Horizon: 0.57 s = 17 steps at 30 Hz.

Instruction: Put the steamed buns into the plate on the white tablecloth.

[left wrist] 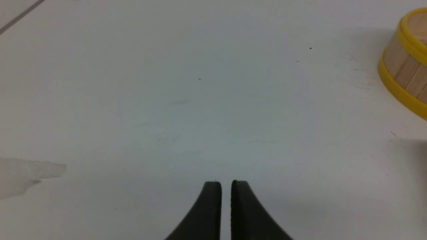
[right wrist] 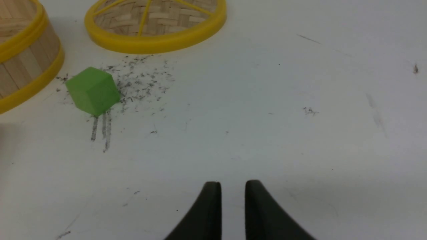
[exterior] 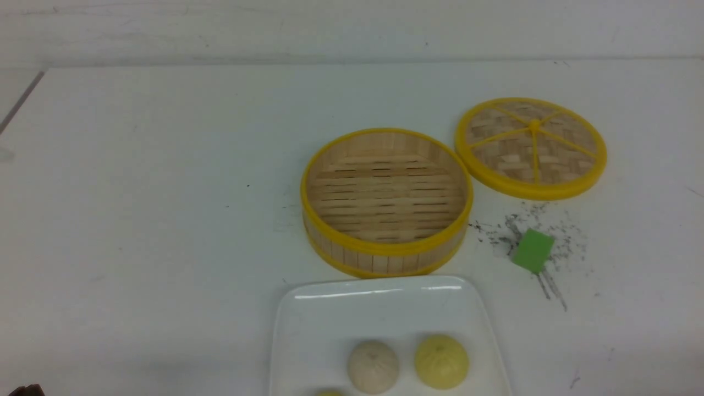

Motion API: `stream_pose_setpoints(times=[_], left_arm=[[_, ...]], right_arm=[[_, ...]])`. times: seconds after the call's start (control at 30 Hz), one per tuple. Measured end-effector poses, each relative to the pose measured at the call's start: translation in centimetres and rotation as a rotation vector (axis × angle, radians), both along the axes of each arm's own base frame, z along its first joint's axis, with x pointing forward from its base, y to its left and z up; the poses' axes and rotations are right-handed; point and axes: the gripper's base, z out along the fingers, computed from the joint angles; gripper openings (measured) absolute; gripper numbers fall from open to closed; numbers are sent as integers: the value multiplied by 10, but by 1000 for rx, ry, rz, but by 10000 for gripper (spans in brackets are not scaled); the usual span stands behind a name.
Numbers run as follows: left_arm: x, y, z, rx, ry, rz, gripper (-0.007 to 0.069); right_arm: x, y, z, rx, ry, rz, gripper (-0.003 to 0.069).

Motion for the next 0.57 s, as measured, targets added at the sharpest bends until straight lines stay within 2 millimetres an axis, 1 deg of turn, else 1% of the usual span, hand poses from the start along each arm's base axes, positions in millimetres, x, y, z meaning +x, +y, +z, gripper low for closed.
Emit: stream_pose_setpoints(times=[0.57], left_arm=[[0,0,0,2,0,0,91]], right_arm=[[0,0,0,0,0,0,153]])
